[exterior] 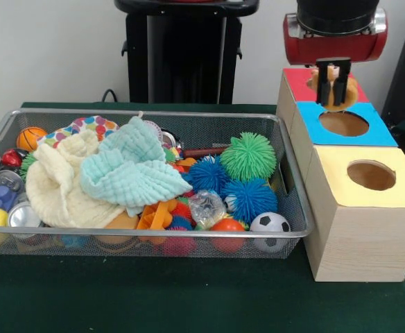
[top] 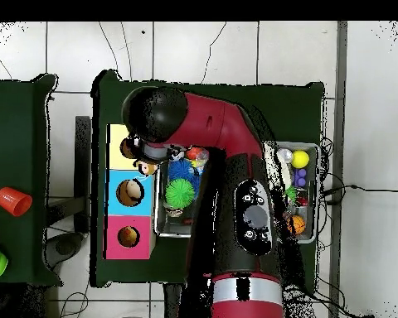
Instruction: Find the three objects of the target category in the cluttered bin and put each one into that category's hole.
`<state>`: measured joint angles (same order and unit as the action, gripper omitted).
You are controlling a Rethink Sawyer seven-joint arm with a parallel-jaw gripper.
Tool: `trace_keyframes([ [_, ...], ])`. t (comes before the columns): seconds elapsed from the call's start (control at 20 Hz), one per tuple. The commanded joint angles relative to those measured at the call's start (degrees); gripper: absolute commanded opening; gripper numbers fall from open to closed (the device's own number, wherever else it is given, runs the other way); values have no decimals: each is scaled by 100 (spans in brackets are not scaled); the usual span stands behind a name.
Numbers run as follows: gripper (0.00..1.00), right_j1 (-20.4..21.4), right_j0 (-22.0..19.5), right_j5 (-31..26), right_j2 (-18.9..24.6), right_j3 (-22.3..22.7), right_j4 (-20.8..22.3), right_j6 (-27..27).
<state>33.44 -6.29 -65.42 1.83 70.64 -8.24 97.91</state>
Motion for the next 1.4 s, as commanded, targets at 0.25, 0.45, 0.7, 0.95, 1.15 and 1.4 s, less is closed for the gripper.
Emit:
trace_keyframes([
  [0.25,0,-711,18,-723,24,-308,-14,1266],
  [0.45,0,-285,76,-379,-152,586,104,1019],
  [0.7,0,68,36,235,-200,1452,149,738],
  [0.95,0,414,-96,996,-106,2370,52,465],
  [1.15,0,603,-187,1759,8,3049,-1,371],
  [1.4,0,657,-247,2729,143,3670,122,376],
])
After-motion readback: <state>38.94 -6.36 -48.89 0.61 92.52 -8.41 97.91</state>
